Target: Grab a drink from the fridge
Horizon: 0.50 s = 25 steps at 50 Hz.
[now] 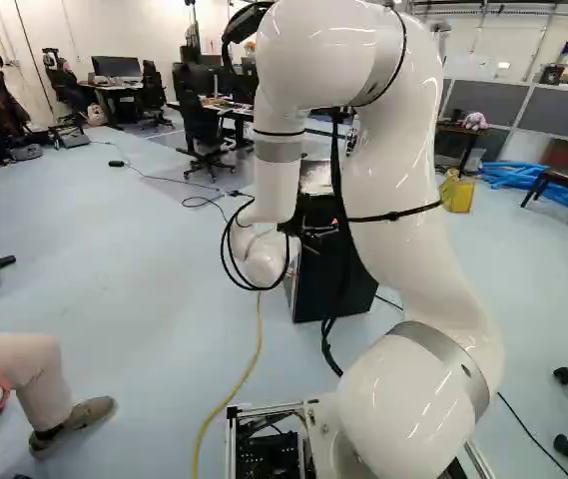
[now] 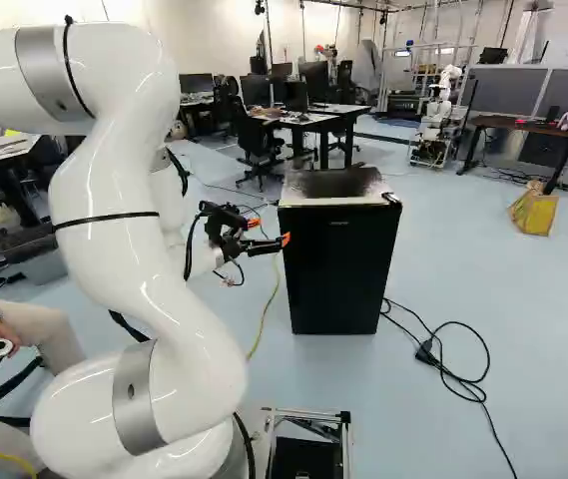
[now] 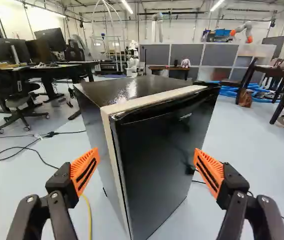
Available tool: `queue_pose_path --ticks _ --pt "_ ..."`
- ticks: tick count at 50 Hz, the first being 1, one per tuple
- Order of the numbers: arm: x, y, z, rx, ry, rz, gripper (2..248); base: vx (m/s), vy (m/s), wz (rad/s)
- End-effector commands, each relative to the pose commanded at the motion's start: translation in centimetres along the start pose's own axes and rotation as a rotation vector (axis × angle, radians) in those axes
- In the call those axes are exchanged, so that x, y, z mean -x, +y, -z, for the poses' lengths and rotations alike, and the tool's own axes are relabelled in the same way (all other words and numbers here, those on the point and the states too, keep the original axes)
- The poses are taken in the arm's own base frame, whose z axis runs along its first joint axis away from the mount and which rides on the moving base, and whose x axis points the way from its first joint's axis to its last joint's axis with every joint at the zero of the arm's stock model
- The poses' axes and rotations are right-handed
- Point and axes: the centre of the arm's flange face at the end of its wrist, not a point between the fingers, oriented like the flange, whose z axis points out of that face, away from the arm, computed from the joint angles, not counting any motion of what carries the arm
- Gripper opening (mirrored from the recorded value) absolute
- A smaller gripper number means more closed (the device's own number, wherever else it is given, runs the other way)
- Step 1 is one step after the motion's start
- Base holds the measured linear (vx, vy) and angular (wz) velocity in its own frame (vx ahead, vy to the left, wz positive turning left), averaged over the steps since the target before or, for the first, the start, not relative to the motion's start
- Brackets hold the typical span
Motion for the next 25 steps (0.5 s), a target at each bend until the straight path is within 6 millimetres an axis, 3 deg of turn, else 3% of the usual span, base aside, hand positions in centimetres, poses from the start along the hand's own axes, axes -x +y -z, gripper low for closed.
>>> queue_pose_path --ticks 25 --pt "0.1 -1.9 -1.6 0.013 0.016 -0.025 247 0.000 0.000 0.000"
